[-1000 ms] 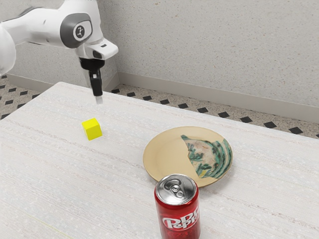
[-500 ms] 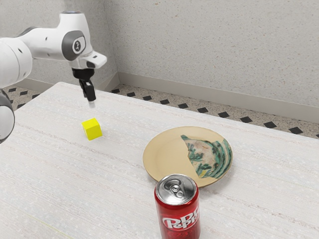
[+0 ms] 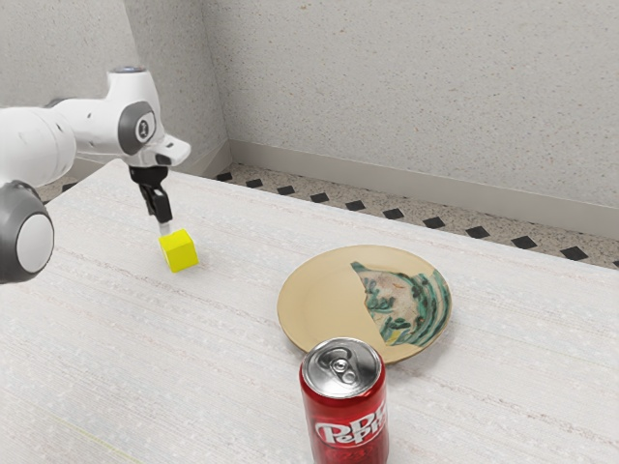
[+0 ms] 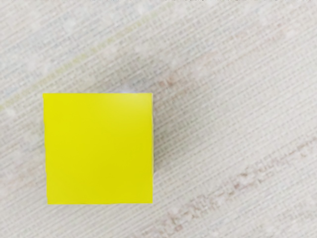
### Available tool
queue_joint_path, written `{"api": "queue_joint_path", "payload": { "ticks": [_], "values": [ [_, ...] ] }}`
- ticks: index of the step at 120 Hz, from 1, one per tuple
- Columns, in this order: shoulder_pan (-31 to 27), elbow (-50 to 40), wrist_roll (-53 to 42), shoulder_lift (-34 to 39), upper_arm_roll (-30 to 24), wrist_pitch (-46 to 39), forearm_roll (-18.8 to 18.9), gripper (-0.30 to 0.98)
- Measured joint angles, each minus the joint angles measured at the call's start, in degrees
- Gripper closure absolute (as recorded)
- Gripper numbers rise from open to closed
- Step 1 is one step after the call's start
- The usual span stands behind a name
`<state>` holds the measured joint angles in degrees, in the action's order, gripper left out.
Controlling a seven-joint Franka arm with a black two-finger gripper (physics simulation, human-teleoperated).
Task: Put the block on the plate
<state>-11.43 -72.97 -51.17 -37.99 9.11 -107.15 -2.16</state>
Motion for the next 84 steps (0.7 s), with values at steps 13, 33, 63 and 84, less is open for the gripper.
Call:
{"api": "queue_joint_path", "payload": {
  "ticks": [13, 33, 63, 84],
  "values": [
    [-0.53, 1.79, -0.48, -3.14, 0.11, -1.06, -1.15, 0.00],
    [-0.65, 4.70, -1.03, -7.50, -0.02, -3.25, -2.56, 0.00],
    [-1.60, 7.21, -1.55, -11.36, 0.37, -5.19, -4.79, 0.00],
    [-1.79, 7.37, -1.83, -13.28, 0.63, -6.35, -5.05, 0.00]
  ]
}}
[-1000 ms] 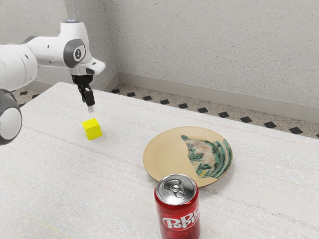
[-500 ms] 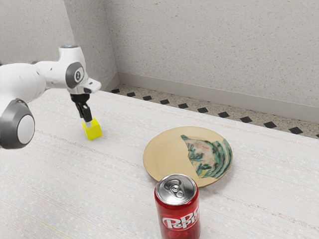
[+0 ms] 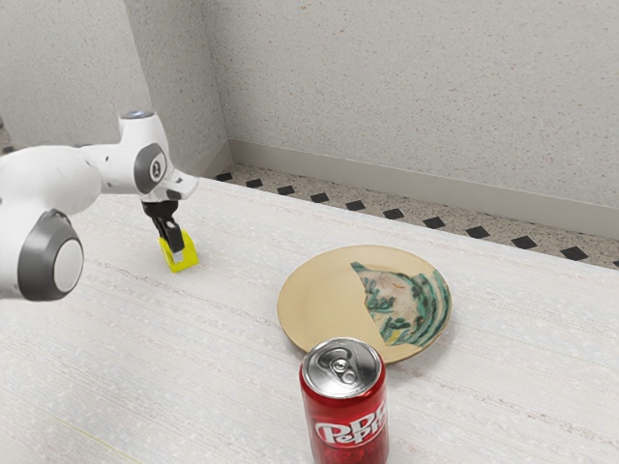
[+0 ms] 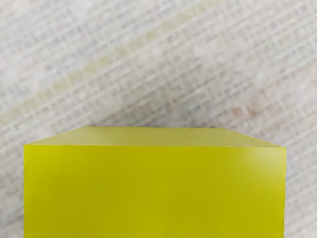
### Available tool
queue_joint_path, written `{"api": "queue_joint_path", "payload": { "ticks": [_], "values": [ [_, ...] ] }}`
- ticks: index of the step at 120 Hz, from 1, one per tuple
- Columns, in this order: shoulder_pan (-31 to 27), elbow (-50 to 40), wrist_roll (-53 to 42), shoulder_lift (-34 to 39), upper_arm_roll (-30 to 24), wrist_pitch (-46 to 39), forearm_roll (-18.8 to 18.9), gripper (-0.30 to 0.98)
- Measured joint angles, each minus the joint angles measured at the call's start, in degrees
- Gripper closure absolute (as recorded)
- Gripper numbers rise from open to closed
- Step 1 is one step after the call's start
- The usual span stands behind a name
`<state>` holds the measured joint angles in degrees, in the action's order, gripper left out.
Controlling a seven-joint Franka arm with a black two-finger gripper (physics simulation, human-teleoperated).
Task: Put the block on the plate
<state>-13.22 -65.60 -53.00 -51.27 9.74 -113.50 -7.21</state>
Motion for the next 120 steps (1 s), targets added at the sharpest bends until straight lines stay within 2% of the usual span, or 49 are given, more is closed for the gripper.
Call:
{"api": "queue_joint_path", "payload": {
  "ticks": [11, 24, 30, 48, 70, 101, 120],
  "values": [
    [-0.04, -0.03, -0.12, -0.49, 0.01, -0.34, -0.04, 0.02],
    [-0.05, 0.00, -0.21, -0.55, -0.06, -0.59, -0.06, 0.26],
    [-0.05, 0.01, -0.20, -0.55, -0.05, -0.72, 0.00, 0.31],
    [-0.45, -0.10, -0.22, 0.43, -0.21, -0.80, 0.17, 0.30],
    [0.79, -1.38, -0.24, 5.97, -0.58, 0.81, 0.26, 0.30],
    [10.36, -12.44, -0.31, 16.02, -0.61, 2.57, 0.42, 0.31],
    [17.01, -14.51, -0.34, 17.64, -0.61, 2.94, 0.51, 0.31]
  ]
}}
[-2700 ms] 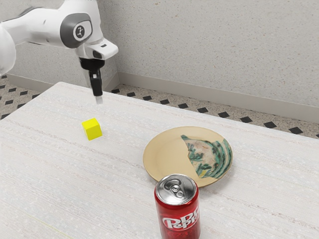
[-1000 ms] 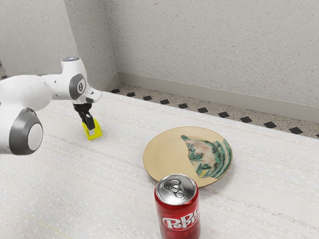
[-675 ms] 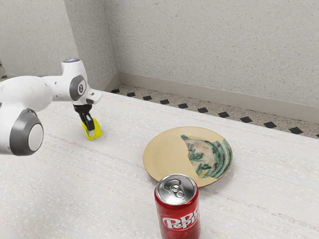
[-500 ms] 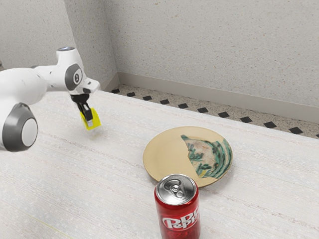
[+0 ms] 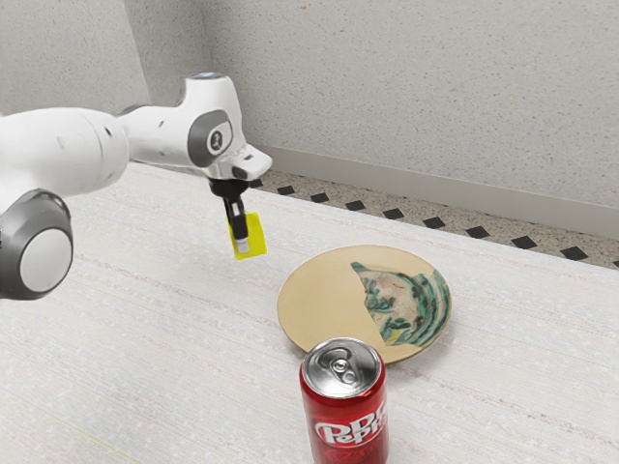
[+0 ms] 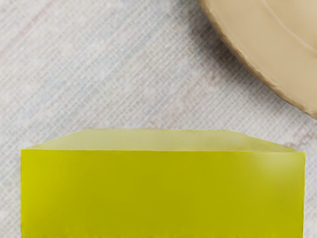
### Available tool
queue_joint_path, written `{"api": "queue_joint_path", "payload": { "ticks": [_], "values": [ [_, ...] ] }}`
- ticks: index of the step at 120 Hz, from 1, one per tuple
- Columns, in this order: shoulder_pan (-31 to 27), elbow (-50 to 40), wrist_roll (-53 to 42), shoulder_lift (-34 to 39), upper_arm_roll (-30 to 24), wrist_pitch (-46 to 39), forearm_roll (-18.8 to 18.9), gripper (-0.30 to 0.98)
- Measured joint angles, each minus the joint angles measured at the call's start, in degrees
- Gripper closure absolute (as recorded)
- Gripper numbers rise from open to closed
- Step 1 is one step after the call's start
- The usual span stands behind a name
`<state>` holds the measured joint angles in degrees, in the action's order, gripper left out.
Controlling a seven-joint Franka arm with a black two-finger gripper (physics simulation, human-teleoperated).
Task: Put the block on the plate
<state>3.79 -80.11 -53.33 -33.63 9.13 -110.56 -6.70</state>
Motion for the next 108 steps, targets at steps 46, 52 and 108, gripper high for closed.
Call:
{"api": "queue_joint_path", "payload": {
  "ticks": [46, 52, 108],
  "values": [
    [10.68, 0.20, -0.13, -0.40, 0.03, -0.18, -1.58, 0.30],
    [11.72, 0.55, -0.15, -1.14, 0.01, -0.28, -2.10, 0.30],
    [15.21, 5.90, -0.29, -7.98, -0.71, -4.28, -5.81, 0.11]
  ]
}}
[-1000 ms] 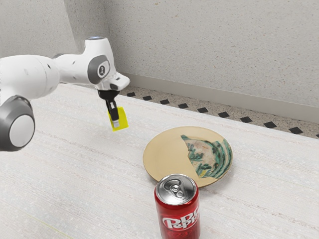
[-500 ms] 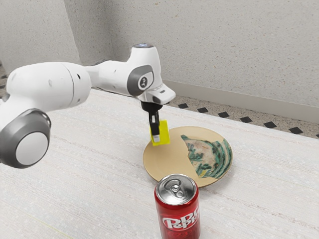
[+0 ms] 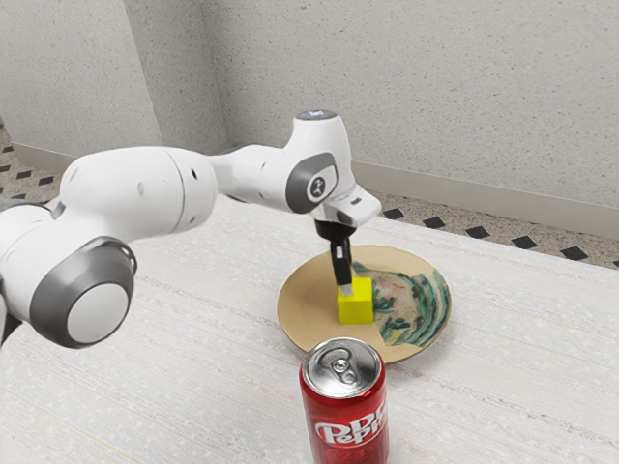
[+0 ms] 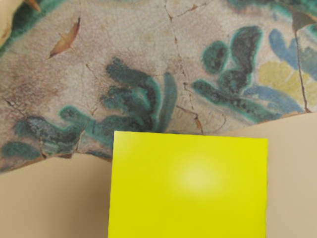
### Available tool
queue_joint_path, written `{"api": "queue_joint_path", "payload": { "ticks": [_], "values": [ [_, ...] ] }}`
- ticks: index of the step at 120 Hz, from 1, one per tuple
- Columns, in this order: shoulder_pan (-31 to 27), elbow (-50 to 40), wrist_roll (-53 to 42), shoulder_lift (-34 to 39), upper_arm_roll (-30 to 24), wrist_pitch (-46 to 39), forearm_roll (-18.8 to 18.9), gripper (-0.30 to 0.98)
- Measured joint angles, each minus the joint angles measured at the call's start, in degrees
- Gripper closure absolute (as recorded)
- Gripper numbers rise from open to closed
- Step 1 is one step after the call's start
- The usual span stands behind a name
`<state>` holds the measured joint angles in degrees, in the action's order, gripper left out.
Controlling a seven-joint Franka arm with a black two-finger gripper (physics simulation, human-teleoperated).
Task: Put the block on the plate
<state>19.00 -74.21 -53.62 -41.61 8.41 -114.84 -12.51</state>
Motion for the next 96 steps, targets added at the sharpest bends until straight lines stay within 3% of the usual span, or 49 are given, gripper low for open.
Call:
{"api": "queue_joint_path", "payload": {
  "ticks": [16, 42, 62, 79, 96],
  "values": [
    [-0.49, -0.87, -0.02, 2.46, -0.22, -0.24, -0.17, 0.06],
    [-4.08, -8.64, -0.03, 13.54, 0.37, 4.87, 0.54, 0.02],
    [-6.16, -16.69, 0.87, 23.12, 0.46, 7.71, 4.82, 0.01],
    [-6.91, -17.78, 1.61, 29.43, 0.46, 10.70, 9.19, 0.00],
    [-6.87, -17.82, 1.75, 33.15, 0.46, 12.97, 11.09, 0.00]
  ]
}}
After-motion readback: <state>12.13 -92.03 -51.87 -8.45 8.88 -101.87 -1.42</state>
